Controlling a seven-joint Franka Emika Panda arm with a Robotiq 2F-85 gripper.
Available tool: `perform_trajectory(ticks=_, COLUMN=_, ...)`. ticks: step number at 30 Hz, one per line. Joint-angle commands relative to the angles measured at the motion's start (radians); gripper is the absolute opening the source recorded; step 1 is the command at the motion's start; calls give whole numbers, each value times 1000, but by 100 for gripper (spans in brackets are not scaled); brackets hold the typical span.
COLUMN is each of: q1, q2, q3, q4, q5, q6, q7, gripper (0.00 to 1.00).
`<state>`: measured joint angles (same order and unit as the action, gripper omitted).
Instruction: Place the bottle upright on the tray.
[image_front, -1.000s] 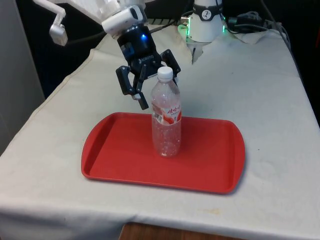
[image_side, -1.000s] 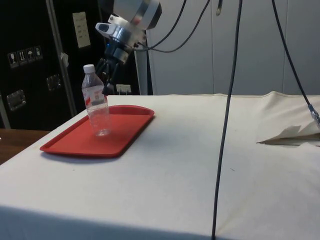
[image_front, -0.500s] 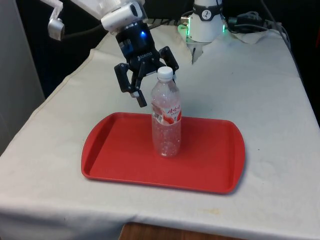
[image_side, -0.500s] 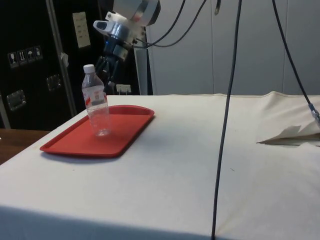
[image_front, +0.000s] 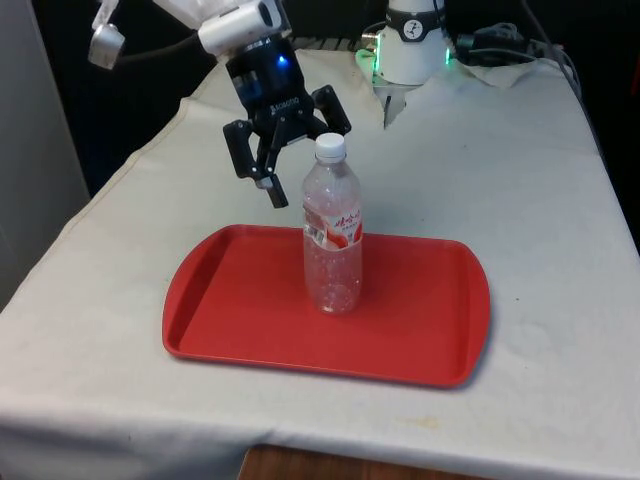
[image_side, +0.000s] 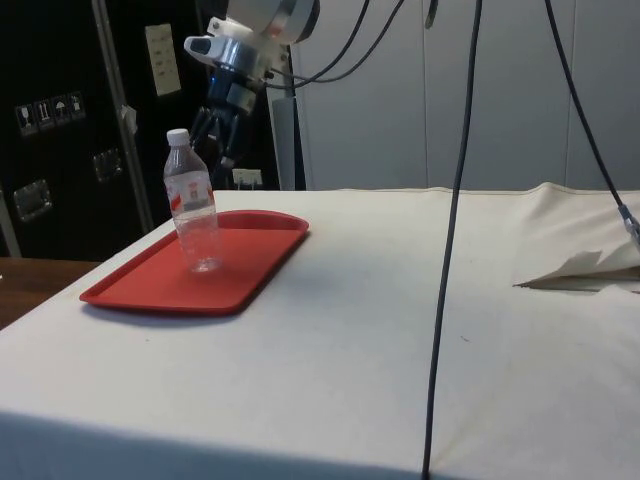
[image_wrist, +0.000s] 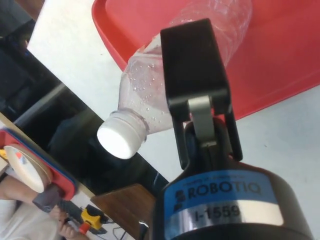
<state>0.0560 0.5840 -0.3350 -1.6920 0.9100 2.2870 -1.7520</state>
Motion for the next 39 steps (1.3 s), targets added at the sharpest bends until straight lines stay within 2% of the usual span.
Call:
perform_trajectory(ticks=1, q1=7, q2=-2, q3=-12, q4=0, q5=-25, q6=-8, q7=17, gripper=100)
perform_trajectory(ticks=7, q1=7, q2=-6, q3=-23, q4=8, q5=-55, q6=-28, q7=29, gripper=100)
perform_trajectory(ticks=8, q1=0, q2=-5, q3=-12, q4=6, q5=-32, q6=-20, q7=12, gripper=100)
perform_trajectory(ticks=9, q1=7, q2=-6, q3=-23, q4=8, q5=-55, q6=-28, q7=29, gripper=100)
perform_trajectory(ticks=15, q1=7, q2=-11, q3=-42, q4=17, q5=-83, q6=-53, q7=35, gripper=100)
perform_trajectory(ticks=16, q1=1, q2=-9, q3=-33, q4=17, q5=-65, q6=-50, q7=21, gripper=100)
perform_trajectory(ticks=17, q1=7, q2=-12, q3=-44, q4=17, q5=-86, q6=-56, q7=35, gripper=100)
perform_trajectory(ticks=24, q1=6, q2=-19, q3=-59, q4=24, q5=-113, q6=-79, q7=39, gripper=100)
perform_trajectory(ticks=25, q1=1, q2=-19, q3=-50, q4=20, q5=-93, q6=-71, q7=25, gripper=100)
perform_trajectory(ticks=26, q1=6, q2=-20, q3=-62, q4=25, q5=-116, q6=-82, q7=39, gripper=100)
perform_trajectory(ticks=32, q1=6, q2=-21, q3=-83, q4=44, q5=-136, q6=-117, q7=44, gripper=100)
perform_trajectory(ticks=33, q1=1, q2=-20, q3=-75, q4=42, q5=-117, q6=-110, q7=31, gripper=100)
perform_trajectory(ticks=34, q1=6, q2=-21, q3=-86, q4=47, q5=-138, q6=-121, q7=45, gripper=100)
perform_trajectory(ticks=39, q1=7, q2=-28, q3=-103, q4=65, q5=-152, q6=-154, q7=51, gripper=100)
